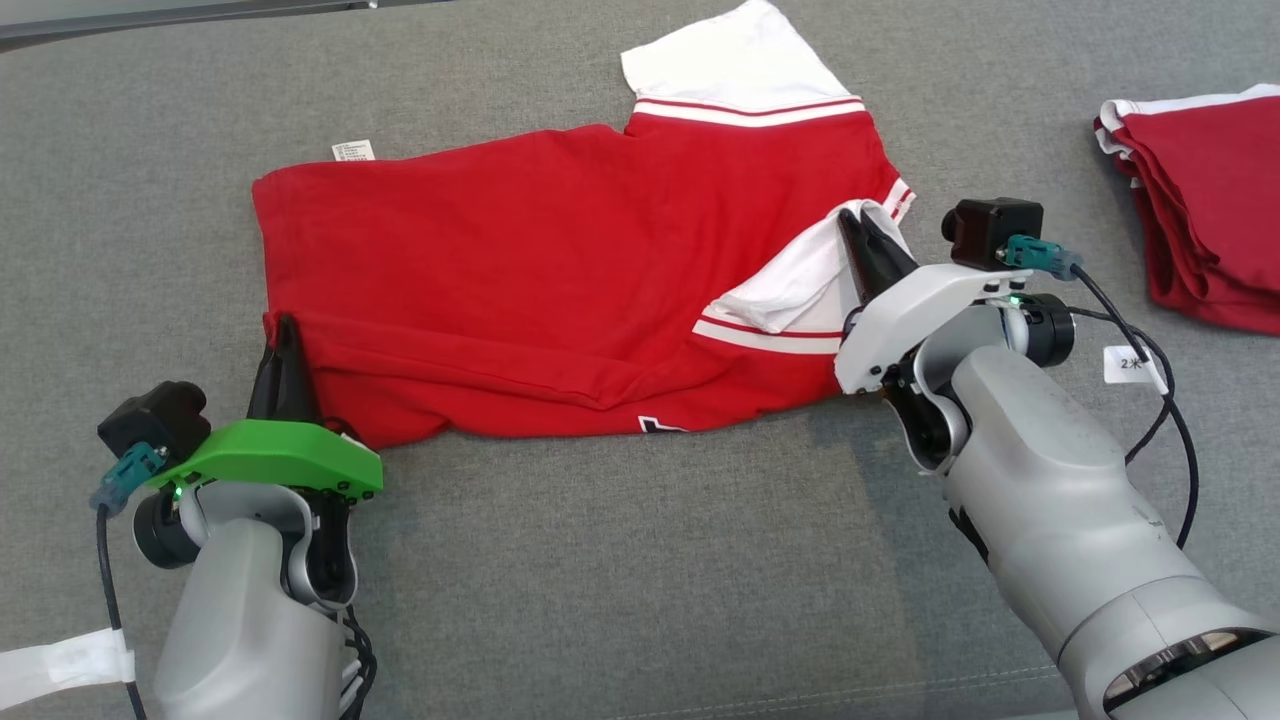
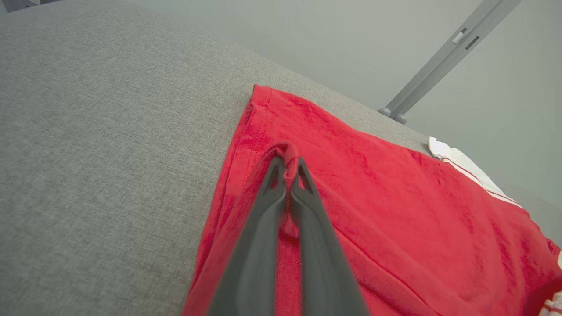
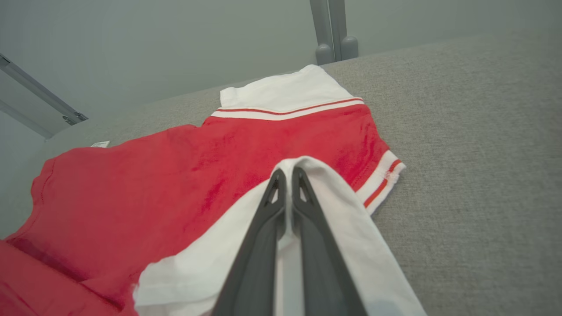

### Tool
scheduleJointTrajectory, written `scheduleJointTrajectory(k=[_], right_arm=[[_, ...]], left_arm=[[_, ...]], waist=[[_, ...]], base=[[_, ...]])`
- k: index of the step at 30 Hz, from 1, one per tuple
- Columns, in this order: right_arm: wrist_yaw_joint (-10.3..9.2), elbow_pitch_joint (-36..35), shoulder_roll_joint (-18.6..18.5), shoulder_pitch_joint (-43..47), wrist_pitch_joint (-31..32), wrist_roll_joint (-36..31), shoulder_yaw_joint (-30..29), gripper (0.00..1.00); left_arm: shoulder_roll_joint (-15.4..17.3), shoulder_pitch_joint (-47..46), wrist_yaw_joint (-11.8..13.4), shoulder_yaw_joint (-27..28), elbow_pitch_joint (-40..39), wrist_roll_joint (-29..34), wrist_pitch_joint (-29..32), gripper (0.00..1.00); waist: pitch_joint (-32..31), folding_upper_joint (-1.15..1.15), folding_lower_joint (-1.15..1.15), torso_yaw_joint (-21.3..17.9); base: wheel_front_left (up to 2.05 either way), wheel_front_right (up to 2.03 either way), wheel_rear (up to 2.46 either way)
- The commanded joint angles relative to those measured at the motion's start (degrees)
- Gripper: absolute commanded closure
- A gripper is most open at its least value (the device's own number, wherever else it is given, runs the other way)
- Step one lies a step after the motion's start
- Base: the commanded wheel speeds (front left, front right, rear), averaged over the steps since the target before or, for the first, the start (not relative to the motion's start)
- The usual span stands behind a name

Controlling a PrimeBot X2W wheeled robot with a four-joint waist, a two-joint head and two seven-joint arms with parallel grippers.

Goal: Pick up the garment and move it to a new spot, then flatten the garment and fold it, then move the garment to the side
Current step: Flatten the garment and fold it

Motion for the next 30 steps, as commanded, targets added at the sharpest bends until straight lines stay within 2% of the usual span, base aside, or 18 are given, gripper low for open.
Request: scheduleJointTrajectory(k=[1, 6, 11, 20, 30], right_arm=[[0.00, 0.51, -0.16, -0.64, -0.71, 0.29, 0.58, 0.00], [0.00, 0.63, -0.05, -1.53, -1.69, 1.71, 2.64, 0.00], [0.00, -2.71, -0.31, -1.01, -1.95, 2.61, 2.74, 0.00], [0.00, -12.17, -2.78, 5.96, -1.88, 0.17, -2.70, 0.00], [0.01, -25.44, -2.44, 18.97, -1.89, -4.94, -11.10, 0.00]], left_arm=[[0.24, -0.34, -0.31, 0.06, -0.49, 0.64, -0.15, 0.00], [0.24, 2.44, -0.38, 0.60, -2.76, 0.99, -0.15, 0.00], [0.23, 6.38, -0.37, 1.70, -6.89, 1.30, -0.15, 0.00], [0.23, 14.41, 0.33, 1.04, -11.66, 0.07, -0.15, 0.00], [0.24, 18.84, 2.45, -2.21, -8.31, -4.42, 4.02, 0.00]], waist=[[-0.04, 0.00, -0.01, 0.05], [-0.38, 0.00, -0.01, 0.00], [-0.93, 0.00, -0.01, -0.01], [-3.08, 0.00, -0.01, 0.00], [-5.76, 0.00, -0.01, -1.01]], base=[[0.00, 0.00, 0.00], [0.00, 0.00, 0.00], [0.00, 0.00, 0.00], [0.00, 0.00, 0.00], [0.00, 0.00, 0.00]])
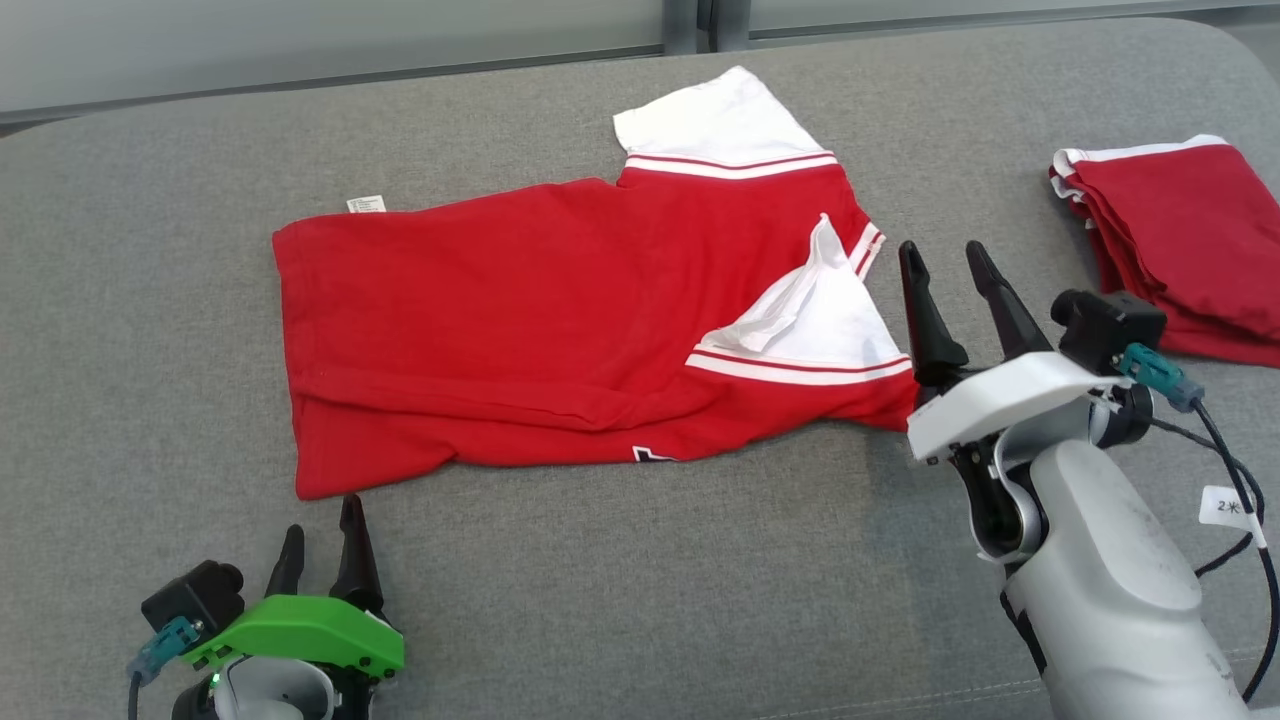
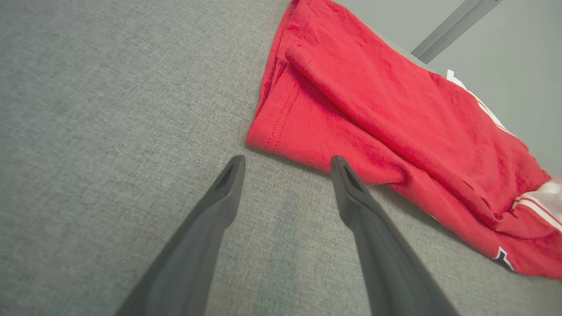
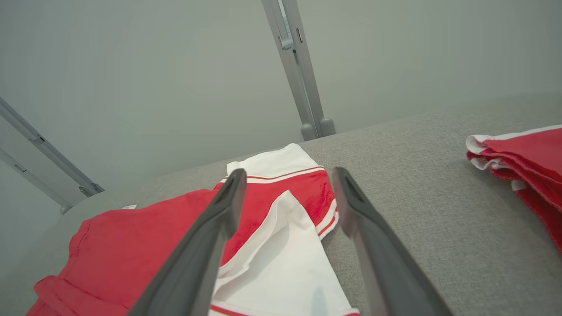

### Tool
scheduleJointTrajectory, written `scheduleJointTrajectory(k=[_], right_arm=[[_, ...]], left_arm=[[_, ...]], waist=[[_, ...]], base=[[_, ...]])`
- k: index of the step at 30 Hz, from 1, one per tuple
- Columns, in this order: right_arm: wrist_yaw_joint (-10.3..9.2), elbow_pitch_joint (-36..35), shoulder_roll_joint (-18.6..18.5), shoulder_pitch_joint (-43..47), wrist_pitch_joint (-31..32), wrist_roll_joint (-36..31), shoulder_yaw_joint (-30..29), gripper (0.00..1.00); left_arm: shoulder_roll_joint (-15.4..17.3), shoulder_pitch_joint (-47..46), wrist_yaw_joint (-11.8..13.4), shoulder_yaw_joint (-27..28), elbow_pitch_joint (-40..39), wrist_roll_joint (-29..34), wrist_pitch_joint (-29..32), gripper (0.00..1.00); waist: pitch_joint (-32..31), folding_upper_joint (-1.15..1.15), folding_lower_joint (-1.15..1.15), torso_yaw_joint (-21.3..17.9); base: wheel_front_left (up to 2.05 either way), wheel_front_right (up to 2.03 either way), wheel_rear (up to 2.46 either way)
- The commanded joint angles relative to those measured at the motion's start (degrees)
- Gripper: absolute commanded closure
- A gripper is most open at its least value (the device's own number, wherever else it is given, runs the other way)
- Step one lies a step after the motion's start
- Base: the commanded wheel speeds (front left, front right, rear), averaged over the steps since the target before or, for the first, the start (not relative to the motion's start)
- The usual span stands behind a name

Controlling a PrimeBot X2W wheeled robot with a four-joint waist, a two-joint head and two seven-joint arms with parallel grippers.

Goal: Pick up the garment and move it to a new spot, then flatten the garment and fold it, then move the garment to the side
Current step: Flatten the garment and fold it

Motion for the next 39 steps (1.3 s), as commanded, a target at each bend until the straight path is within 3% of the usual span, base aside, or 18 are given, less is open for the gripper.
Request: scheduleJointTrajectory(k=[1, 8, 17, 18, 21, 23, 24, 35, 39], right_arm=[[0.01, -1.60, 0.33, 2.36, -0.13, -0.97, -0.84, 0.00], [0.01, -8.66, 1.71, 9.49, -0.14, -3.02, -3.27, 0.00], [0.01, -12.00, 2.20, 13.59, -0.12, -4.49, -4.94, 0.00], [0.02, -12.20, 2.22, 13.89, -0.09, -4.64, -5.04, 0.00], [0.01, -12.43, 2.28, 14.69, 0.18, -4.74, -5.51, 0.00], [0.01, -12.43, 2.30, 15.32, 0.33, -4.64, -5.90, 0.00], [0.01, -12.26, 2.34, 15.63, 0.53, -4.77, -6.03, 0.00], [0.01, -7.45, 2.55, 18.01, 2.87, -3.87, -6.54, 0.00], [0.01, -4.43, 2.64, 17.94, 3.85, -0.20, -5.41, 0.00]], left_arm=[[0.23, 0.37, 0.38, 0.12, 0.62, -1.19, 0.42, 0.00], [0.37, -2.28, -0.22, 1.45, 4.51, -5.71, 1.43, 0.00], [1.36, -6.29, -1.84, 5.06, 9.65, -10.45, 0.71, 0.00], [1.47, -6.71, -1.99, 5.25, 10.20, -10.52, 0.45, 0.08], [1.61, -7.87, -2.32, 5.61, 11.83, -10.96, -0.20, 0.63], [1.80, -8.74, -2.59, 5.83, 12.53, -10.99, -0.95, 0.91], [1.89, -9.06, -2.71, 5.78, 12.83, -10.85, -1.40, 1.00], [2.28, -6.99, -3.46, 5.63, 11.10, -8.74, -3.74, 1.00], [2.27, -4.87, -2.99, 5.69, 9.31, -7.91, -3.86, 1.00]], waist=[[-0.49, 0.00, 0.00, -0.65], [-0.35, 0.00, 0.00, -3.28], [0.19, 0.00, 0.00, -6.56], [0.24, 0.00, 0.00, -6.77], [0.33, 0.00, 0.00, -7.24], [0.36, 0.00, 0.00, -7.37], [0.34, 0.00, 0.00, -7.34], [-0.48, 0.00, 0.00, -5.10], [-0.81, 0.00, 0.00, -3.46]], base=[[0.00, 0.00, 0.00], [0.00, 0.00, 0.00], [0.00, 0.00, 0.00], [0.00, 0.00, 0.00], [0.00, 0.00, 0.00], [0.00, 0.00, 0.00], [0.00, 0.00, 0.00], [0.00, 0.00, 0.00], [0.00, 0.00, 0.00]])
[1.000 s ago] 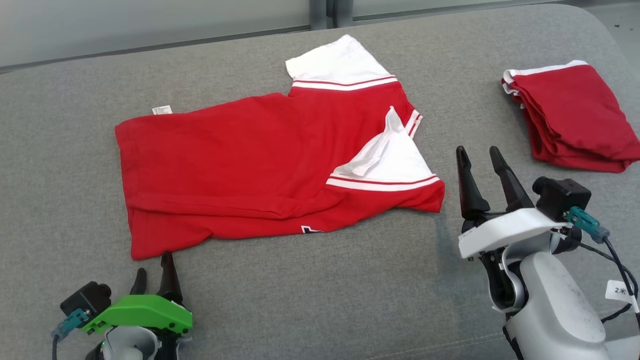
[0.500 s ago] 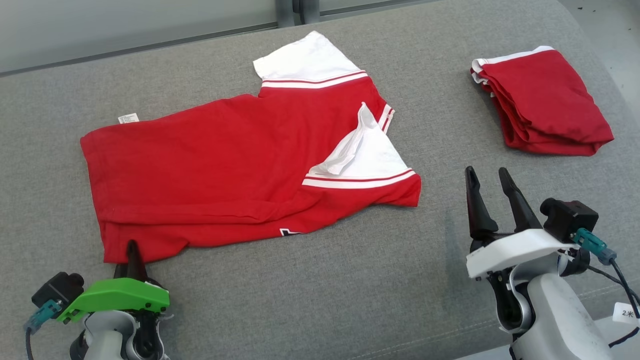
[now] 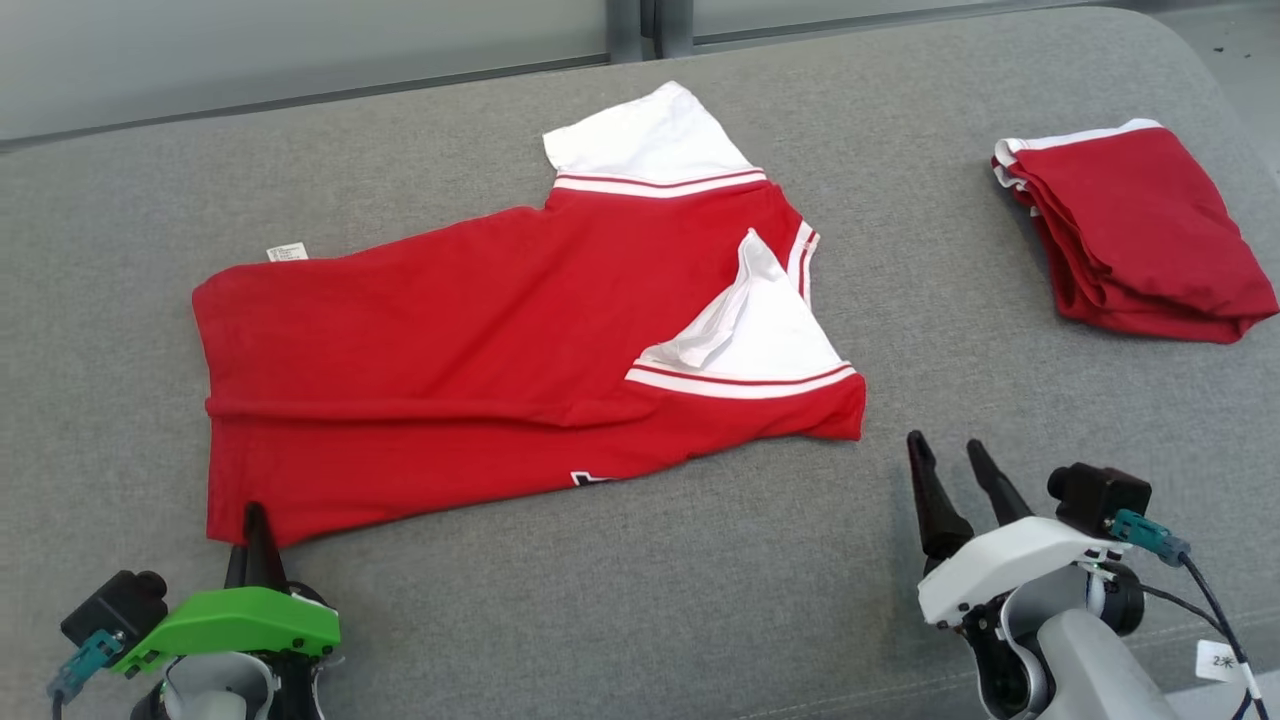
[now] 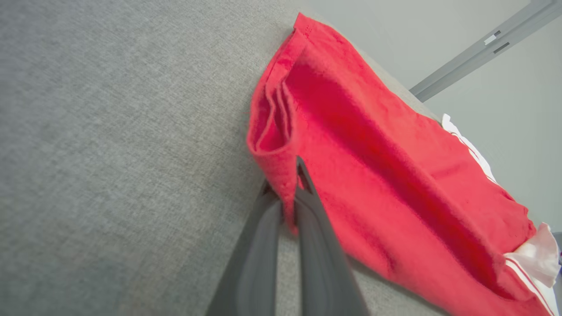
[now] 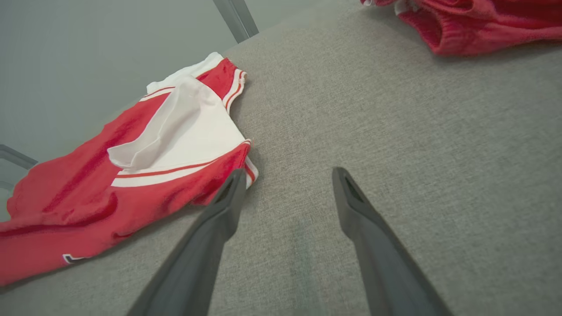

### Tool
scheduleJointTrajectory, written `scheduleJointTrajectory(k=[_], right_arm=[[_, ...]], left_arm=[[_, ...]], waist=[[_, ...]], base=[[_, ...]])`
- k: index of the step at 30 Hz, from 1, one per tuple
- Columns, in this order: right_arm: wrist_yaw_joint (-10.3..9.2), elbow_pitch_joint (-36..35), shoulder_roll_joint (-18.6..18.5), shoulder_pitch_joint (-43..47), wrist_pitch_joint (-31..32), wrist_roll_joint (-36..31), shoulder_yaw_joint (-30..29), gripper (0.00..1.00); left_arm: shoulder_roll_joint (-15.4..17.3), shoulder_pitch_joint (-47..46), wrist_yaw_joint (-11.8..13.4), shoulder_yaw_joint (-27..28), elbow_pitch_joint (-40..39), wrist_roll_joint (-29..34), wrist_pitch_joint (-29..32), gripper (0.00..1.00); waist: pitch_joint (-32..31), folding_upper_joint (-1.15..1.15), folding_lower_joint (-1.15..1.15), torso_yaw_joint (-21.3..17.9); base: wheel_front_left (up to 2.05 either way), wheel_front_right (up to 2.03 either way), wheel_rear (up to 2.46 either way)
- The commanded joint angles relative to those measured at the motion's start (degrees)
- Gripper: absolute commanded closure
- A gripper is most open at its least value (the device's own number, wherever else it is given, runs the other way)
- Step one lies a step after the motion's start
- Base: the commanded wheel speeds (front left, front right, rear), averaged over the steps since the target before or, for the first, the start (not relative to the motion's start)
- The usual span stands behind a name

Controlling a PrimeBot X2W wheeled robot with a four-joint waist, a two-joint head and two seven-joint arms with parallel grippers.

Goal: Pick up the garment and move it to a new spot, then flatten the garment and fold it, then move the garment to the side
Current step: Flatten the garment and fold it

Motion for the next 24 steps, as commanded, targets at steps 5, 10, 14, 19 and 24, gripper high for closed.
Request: scheduleJointTrajectory(k=[5, 10, 14, 19, 24], right_arm=[[0.02, 4.12, -0.12, -1.86, 0.91, 7.61, 3.54, 0.00], [0.02, 9.28, -0.12, -5.02, 0.56, 14.87, 7.14, 0.00], [0.02, 16.06, -0.11, -8.95, 0.59, 19.38, 10.15, 0.00], [0.01, 21.93, -0.09, -12.57, -0.13, 26.15, 11.49, 0.46], [0.01, 26.29, -0.07, -15.91, -1.71, 28.26, 13.08, 1.00]], left_arm=[[0.01, 1.77, 0.69, -0.74, -0.26, 0.61, -0.21, 1.00], [-0.49, 1.04, 0.93, -1.65, 0.14, 0.74, -0.23, 1.00], [-0.81, 0.41, 0.95, -2.77, 0.44, 0.92, -0.29, 1.00], [-0.92, -0.38, 0.89, -3.47, 0.71, 0.80, -0.33, 1.00], [-1.05, -0.96, 0.79, -4.03, 0.90, 0.64, -0.40, 1.00]], waist=[[-0.43, 0.01, 0.00, 2.40], [-0.57, 0.01, 0.00, 3.75], [-0.54, 0.01, 0.00, 4.89], [-0.18, 0.01, 0.00, 5.77], [0.30, 0.01, 0.00, 6.23]], base=[[0.00, 0.00, 0.00], [0.00, 0.00, 0.00], [0.00, 0.00, 0.00], [0.00, 0.00, 0.00], [0.00, 0.00, 0.00]])
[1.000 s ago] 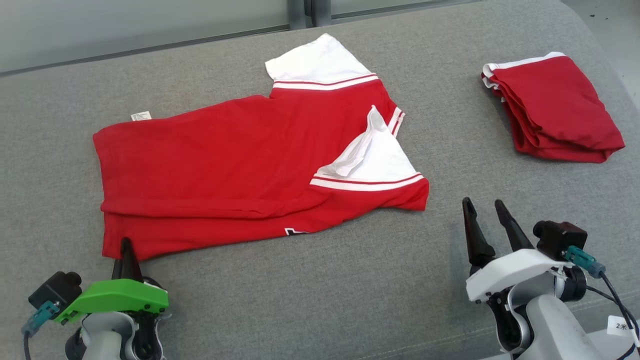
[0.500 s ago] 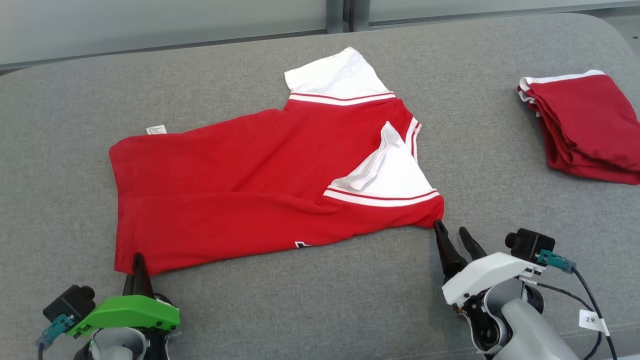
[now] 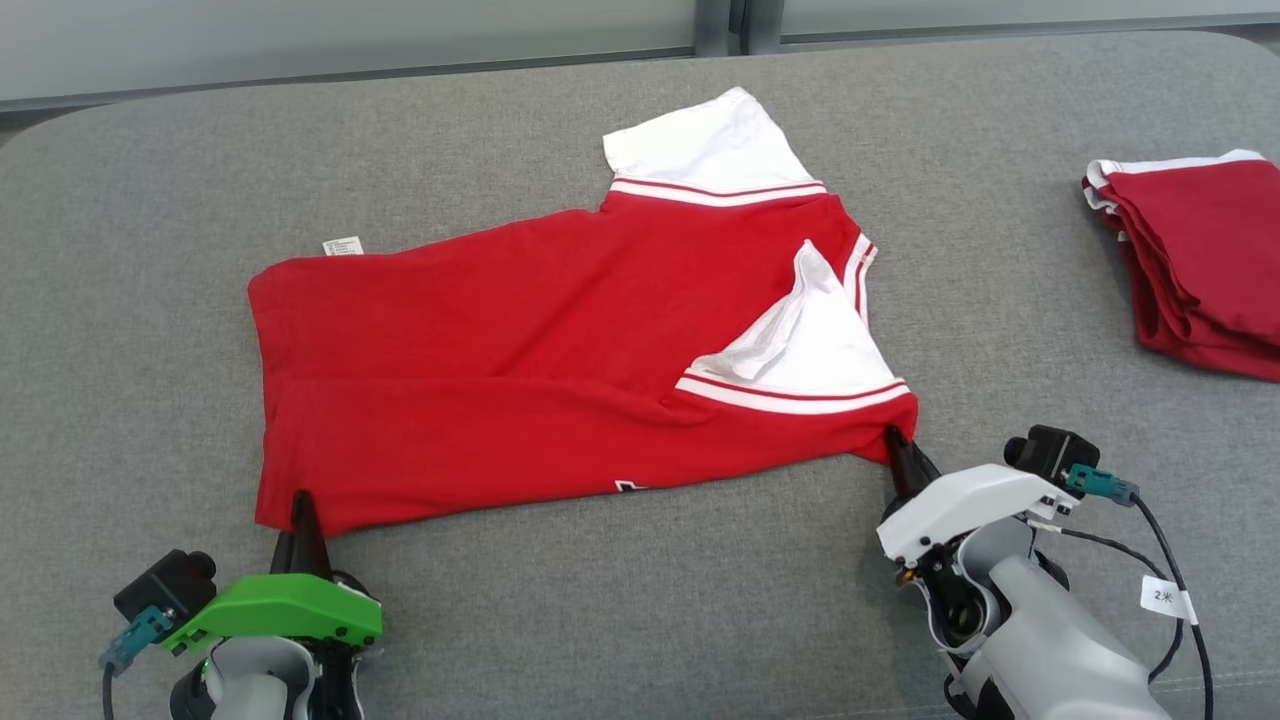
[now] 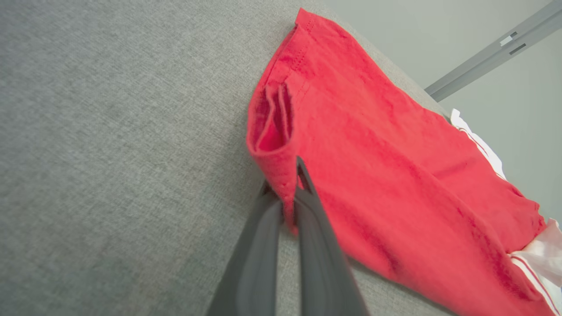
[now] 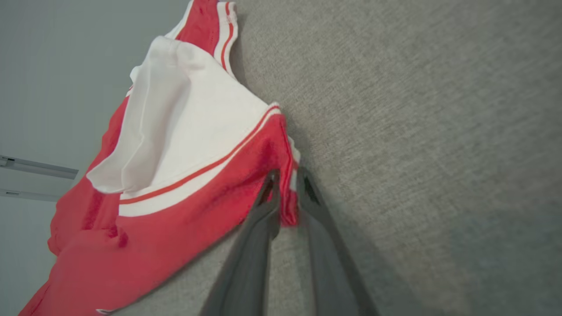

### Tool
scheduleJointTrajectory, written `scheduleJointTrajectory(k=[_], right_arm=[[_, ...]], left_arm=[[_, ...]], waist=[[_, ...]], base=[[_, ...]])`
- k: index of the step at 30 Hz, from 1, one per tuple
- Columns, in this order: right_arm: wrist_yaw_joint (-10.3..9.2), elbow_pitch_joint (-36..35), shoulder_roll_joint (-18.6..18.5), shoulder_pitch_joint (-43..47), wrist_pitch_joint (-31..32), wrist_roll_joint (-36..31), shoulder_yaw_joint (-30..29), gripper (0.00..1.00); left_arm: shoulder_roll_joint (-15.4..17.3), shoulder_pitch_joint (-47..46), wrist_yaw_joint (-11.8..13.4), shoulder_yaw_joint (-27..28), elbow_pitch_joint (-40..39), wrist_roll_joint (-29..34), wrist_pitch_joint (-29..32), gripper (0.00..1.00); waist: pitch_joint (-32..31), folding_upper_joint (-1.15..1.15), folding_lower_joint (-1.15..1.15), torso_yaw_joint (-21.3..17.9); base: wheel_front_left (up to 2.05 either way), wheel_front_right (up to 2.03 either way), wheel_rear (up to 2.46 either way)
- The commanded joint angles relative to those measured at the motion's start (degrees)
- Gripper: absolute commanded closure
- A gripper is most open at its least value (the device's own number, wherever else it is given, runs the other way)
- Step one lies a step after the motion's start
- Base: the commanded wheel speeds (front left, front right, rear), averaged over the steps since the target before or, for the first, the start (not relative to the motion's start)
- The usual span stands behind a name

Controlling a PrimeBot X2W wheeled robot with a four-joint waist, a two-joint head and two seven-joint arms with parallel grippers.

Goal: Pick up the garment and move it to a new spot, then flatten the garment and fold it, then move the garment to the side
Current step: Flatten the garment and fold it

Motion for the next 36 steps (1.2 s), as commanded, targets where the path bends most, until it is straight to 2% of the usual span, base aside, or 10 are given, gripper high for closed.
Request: scheduleJointTrajectory(k=[1, 5, 12, 18, 25, 31, 33, 34, 35, 36], right_arm=[[0.00, 0.55, -0.13, -0.59, -0.62, 0.08, 0.49, 1.00], [0.00, 0.30, -1.71, -1.30, -1.87, -1.81, 1.35, 1.00], [-0.02, -3.54, -5.75, 2.70, -2.60, -4.74, 0.48, 1.00], [-0.06, -10.94, -7.96, 10.34, -2.64, -10.13, -4.97, 1.00], [-0.06, -15.92, -4.96, 17.99, -2.64, -14.81, -11.30, 1.00], [-0.05, -16.98, -2.86, 20.21, -2.58, -17.80, -12.40, 1.00], [-0.05, -17.20, -2.55, 20.57, -2.58, -18.49, -12.69, 0.76], [-0.05, -17.24, -2.38, 20.76, -2.55, -18.78, -12.73, 0.40], [-0.05, -17.41, -2.20, 20.95, -2.55, -19.18, -12.71, 0.00], [-0.03, -17.70, -2.05, 21.06, -2.55, -19.67, -12.74, 0.00]], left_arm=[[0.25, -0.34, 0.02, -0.07, -0.01, 0.09, -0.35, 1.00], [0.16, 0.28, -0.28, -0.23, -0.68, 0.11, -0.44, 1.00], [-0.06, 3.13, -0.53, -0.82, -3.26, -0.55, -0.43, 1.00], [-0.09, 8.10, -0.50, -2.81, -6.79, -2.47, -0.46, 1.00], [-0.09, 12.58, 1.58, -5.39, -9.51, -6.03, -0.47, 1.00], [-0.11, 14.79, 3.02, -6.15, -10.72, -5.93, -0.47, 1.00], [-0.11, 15.29, 3.40, -6.28, -11.08, -5.39, -0.47, 1.00], [-0.11, 15.44, 3.50, -6.36, -11.23, -5.04, -0.47, 1.00], [-0.13, 15.63, 3.85, -6.41, -11.31, -4.67, -0.47, 1.00], [-0.13, 15.84, 4.07, -6.41, -11.34, -4.27, -0.47, 1.00]], waist=[[0.12, -0.01, 0.00, 0.07], [0.12, -0.01, 0.00, -0.05], [-0.32, -0.01, 0.00, -0.35], [-0.73, -0.01, 0.00, -0.57], [-1.62, -0.01, 0.00, -0.53], [-2.56, -0.01, 0.00, -0.69], [-2.82, -0.01, 0.00, -0.79], [-2.96, -0.01, 0.00, -0.87], [-3.11, -0.01, 0.00, -0.98], [-3.25, -0.01, 0.00, -1.11]], base=[[0.00, 0.00, 0.00], [0.00, 0.00, 0.00], [0.00, 0.00, 0.00], [0.00, 0.00, 0.00], [0.00, 0.00, 0.00], [0.00, 0.00, 0.00], [0.00, 0.00, 0.00], [0.00, 0.00, 0.00], [0.00, 0.00, 0.00], [0.00, 0.00, 0.00]])
